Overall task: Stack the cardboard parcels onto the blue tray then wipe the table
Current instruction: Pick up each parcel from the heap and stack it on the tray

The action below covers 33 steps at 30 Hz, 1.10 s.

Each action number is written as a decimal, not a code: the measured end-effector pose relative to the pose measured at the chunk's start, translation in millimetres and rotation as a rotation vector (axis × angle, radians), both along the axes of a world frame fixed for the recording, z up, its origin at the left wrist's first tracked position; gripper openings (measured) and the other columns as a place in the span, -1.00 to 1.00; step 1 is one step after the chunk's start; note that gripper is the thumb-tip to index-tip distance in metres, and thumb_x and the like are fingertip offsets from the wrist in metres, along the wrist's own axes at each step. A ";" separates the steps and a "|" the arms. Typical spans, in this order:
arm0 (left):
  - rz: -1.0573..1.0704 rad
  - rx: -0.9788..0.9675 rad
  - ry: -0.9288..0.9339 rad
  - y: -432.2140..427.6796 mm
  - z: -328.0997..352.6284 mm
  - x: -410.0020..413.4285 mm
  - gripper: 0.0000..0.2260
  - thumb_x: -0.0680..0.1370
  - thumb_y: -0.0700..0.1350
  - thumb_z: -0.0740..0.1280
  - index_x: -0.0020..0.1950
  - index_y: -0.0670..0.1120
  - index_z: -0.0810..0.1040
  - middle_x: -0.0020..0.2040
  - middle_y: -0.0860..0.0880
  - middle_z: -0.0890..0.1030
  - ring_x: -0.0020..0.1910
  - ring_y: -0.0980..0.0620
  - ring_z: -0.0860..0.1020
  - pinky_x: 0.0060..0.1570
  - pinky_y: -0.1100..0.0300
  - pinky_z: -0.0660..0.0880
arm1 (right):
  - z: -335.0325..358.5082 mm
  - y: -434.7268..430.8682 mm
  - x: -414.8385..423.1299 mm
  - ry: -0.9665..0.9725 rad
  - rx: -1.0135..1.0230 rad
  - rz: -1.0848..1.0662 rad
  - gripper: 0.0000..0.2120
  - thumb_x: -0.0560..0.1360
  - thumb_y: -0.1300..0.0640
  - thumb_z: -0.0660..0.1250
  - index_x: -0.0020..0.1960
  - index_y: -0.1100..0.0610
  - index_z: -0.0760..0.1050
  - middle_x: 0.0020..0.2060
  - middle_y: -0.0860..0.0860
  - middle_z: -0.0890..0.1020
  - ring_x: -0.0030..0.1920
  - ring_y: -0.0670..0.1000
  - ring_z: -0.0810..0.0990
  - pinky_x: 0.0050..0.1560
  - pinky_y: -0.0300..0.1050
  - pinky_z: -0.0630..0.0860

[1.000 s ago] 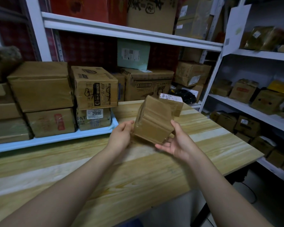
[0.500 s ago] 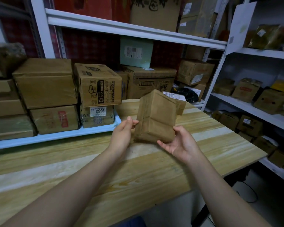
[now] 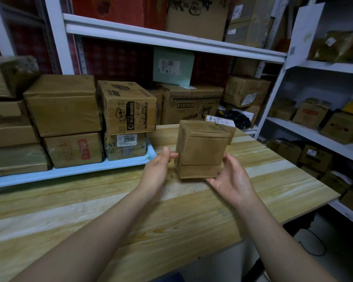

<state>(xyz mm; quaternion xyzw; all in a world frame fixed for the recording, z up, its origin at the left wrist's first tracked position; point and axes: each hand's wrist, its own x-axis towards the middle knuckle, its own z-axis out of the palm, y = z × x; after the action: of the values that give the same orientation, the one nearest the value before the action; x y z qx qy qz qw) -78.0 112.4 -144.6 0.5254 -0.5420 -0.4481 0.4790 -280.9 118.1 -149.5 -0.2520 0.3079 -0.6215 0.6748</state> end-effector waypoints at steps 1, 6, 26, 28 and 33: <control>-0.002 0.005 0.000 1.3 1.2 -0.5 -0.56 0.63 0.24 -0.01 0.15 0.13 0.62 0.33 0.00 0.53 0.33 -0.01 0.43 0.36 0.04 0.30 | 0.2 0.2 -0.4 0.005 0.000 -0.017 -0.63 0.52 0.05 0.35 0.29 0.14 0.55 0.28 0.29 0.57 0.31 0.30 0.54 0.37 0.32 0.41; -0.019 0.034 0.017 4.7 4.4 -3.2 -0.52 0.61 0.27 0.01 0.19 0.08 0.62 0.33 0.01 0.53 0.31 0.04 0.43 0.22 0.15 0.27 | 1.2 1.2 1.0 0.048 -0.025 -0.073 -0.60 0.56 0.21 0.34 0.40 0.15 0.47 0.28 0.23 0.59 0.33 0.23 0.53 0.39 0.26 0.41; -0.002 0.070 0.178 9.0 6.1 1.1 -0.71 0.59 0.13 0.25 0.06 -0.05 0.60 -0.07 0.16 0.60 -0.09 0.27 0.51 -0.19 0.42 0.36 | 1.0 0.9 4.1 0.016 0.127 -0.006 -0.65 0.62 -0.05 0.24 0.31 0.12 0.47 0.24 0.27 0.60 0.26 0.35 0.55 0.33 0.43 0.37; 0.047 0.074 0.198 8.2 3.4 4.5 -0.73 0.58 0.10 0.28 0.03 -0.07 0.62 -0.04 0.09 0.63 -0.08 0.23 0.53 -0.21 0.38 0.36 | 1.8 0.9 4.4 -0.043 0.092 -0.052 -0.68 0.62 0.06 0.27 0.33 0.16 0.47 0.23 0.25 0.62 0.25 0.29 0.58 0.31 0.35 0.44; 0.061 0.091 0.232 5.9 -1.3 3.5 -0.89 0.57 -0.03 0.35 -0.01 -0.05 0.60 -0.09 0.09 0.60 -0.18 0.23 0.49 -0.21 0.30 0.37 | 3.7 -1.9 7.6 -0.120 0.035 -0.118 -0.65 0.56 0.12 0.33 0.29 0.26 0.52 0.20 0.21 0.64 0.24 0.16 0.62 0.34 0.18 0.47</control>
<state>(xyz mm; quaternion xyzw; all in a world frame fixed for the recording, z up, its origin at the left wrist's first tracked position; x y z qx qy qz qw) -74.5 118.3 -145.9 0.5074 -0.4459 -0.5153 0.5275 -273.4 116.1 -145.9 -0.1838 0.2922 -0.6688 0.6584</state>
